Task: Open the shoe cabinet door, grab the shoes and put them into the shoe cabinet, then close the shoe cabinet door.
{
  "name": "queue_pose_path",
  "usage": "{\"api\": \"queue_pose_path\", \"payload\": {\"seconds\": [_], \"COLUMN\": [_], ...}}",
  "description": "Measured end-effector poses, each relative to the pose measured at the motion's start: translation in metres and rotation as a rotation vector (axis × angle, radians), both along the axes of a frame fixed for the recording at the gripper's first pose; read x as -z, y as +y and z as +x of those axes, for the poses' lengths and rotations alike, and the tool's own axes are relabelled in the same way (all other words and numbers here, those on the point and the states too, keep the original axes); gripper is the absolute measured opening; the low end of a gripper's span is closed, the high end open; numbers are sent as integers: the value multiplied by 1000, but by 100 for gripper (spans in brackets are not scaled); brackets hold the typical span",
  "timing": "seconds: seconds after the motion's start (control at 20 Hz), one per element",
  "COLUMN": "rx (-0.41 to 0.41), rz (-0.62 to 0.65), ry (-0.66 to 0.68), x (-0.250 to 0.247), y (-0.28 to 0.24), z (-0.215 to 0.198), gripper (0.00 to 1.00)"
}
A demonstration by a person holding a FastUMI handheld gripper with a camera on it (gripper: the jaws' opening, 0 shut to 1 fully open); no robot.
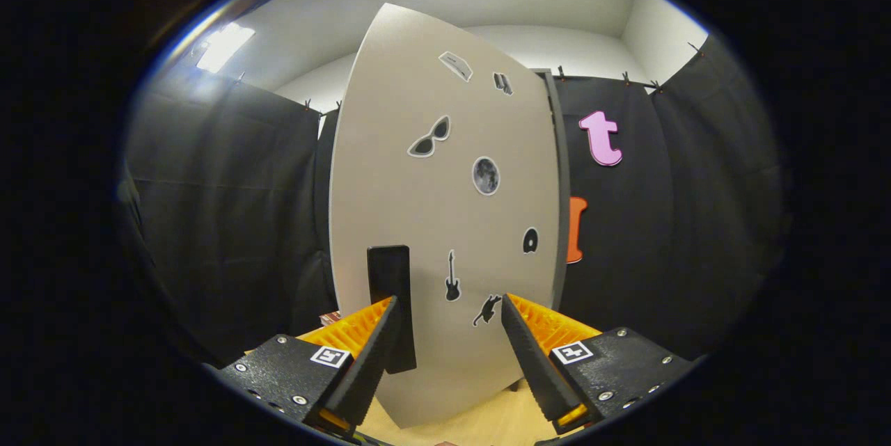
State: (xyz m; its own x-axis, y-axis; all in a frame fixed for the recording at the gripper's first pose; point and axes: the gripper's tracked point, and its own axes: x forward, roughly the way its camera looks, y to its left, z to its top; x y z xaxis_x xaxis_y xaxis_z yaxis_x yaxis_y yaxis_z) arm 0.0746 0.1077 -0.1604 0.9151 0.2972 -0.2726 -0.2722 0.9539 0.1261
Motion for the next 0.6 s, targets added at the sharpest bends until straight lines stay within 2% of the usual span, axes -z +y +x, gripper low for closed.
{"api": "queue_pose_path", "payload": {"seconds": [0.1,0.25,0.6], "rx": [-42,-61,-86], "rz": [-8,-49,13], "ry": [20,28,25], "x": [12,27,39], "y": [21,33,87], "z": [10,35,81], "gripper": [91,93,94]}}
